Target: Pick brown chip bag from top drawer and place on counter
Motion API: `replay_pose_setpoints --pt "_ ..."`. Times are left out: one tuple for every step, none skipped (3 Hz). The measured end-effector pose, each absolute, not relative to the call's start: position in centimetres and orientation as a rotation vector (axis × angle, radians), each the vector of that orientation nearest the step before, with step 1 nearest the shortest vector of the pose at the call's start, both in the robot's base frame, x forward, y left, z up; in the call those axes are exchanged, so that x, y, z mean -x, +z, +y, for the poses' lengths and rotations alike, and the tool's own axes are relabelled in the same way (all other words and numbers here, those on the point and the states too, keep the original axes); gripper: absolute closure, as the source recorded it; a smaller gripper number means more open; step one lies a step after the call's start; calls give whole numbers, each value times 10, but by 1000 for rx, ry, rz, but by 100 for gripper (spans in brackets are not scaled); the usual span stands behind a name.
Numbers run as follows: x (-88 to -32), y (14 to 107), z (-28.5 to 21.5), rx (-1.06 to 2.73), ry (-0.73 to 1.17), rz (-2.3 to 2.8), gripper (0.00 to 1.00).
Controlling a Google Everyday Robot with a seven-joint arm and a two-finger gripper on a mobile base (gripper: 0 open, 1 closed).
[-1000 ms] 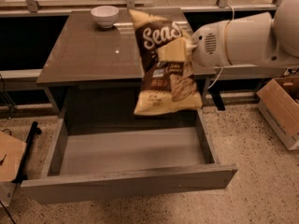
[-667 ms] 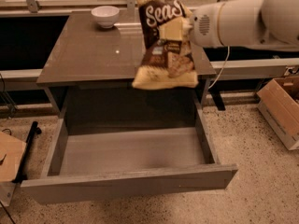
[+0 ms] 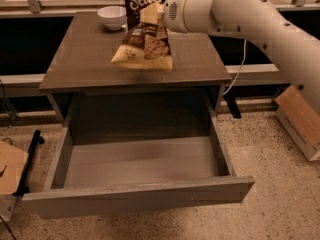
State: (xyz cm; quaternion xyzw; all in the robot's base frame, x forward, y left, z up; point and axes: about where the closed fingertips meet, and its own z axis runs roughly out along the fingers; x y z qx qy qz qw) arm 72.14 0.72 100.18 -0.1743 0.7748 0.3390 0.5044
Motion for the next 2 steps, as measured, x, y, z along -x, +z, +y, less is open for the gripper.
replay_pose_setpoints --pt "-761 979 54 415 822 1876 84" --pt "-765 974 78 438 834 1880 60"
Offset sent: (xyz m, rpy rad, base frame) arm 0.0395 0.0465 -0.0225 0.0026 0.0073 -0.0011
